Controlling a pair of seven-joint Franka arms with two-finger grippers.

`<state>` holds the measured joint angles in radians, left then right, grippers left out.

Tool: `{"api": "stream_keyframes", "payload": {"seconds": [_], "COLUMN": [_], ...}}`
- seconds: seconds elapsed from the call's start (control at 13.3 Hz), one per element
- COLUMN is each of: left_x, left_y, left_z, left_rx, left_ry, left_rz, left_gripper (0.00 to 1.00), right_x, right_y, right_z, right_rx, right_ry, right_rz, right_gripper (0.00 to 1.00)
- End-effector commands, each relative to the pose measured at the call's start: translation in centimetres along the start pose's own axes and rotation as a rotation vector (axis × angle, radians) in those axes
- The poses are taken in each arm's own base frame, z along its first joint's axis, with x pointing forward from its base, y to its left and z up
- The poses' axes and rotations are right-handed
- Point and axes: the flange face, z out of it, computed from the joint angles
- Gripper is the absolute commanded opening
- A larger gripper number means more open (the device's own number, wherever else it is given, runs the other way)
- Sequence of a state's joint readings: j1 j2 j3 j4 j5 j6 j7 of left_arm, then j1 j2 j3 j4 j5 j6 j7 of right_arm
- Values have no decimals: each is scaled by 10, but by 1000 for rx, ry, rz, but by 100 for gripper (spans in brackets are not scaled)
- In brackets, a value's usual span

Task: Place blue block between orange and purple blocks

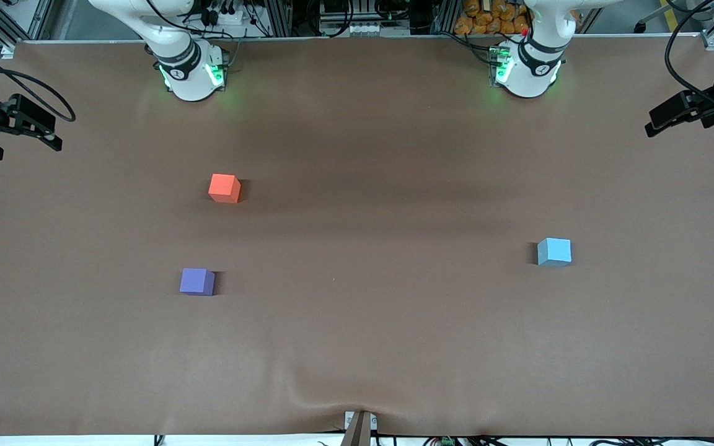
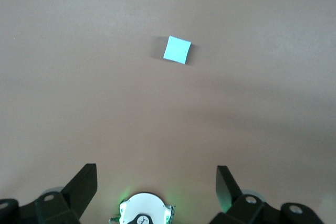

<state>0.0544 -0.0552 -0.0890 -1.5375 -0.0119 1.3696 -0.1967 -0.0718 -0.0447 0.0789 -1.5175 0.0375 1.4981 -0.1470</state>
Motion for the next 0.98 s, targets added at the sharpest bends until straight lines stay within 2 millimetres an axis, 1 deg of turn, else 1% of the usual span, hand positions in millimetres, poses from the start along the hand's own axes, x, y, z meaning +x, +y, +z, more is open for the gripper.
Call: {"api": "stream_keyframes", "payload": {"seconds": [0.0,0.45,0.53,0.68,0.9], "left_x": [-2,-2,-1,3,4], "left_y": [0,-1,-2,2,2], "left_z": [-5,-4,-3,1,0], "left_rx": [9,18,19,20,22], "left_ry": [-7,-7,-8,-14,-9], "left_rz": [14,18,23,31,31], "left_gripper": [100,100,100,100,100], "right_x": [0,-1,-1,-1,-1], "right_y": [4,6,9,11,11], "right_z": [-3,-3,-3,-3,-4], "right_rx": [1,2,2,3,3], "right_ry": [0,-2,-1,-1,1], "right_rz": [-3,-1,5,8,8], "right_gripper": [100,100,100,100,100]}}
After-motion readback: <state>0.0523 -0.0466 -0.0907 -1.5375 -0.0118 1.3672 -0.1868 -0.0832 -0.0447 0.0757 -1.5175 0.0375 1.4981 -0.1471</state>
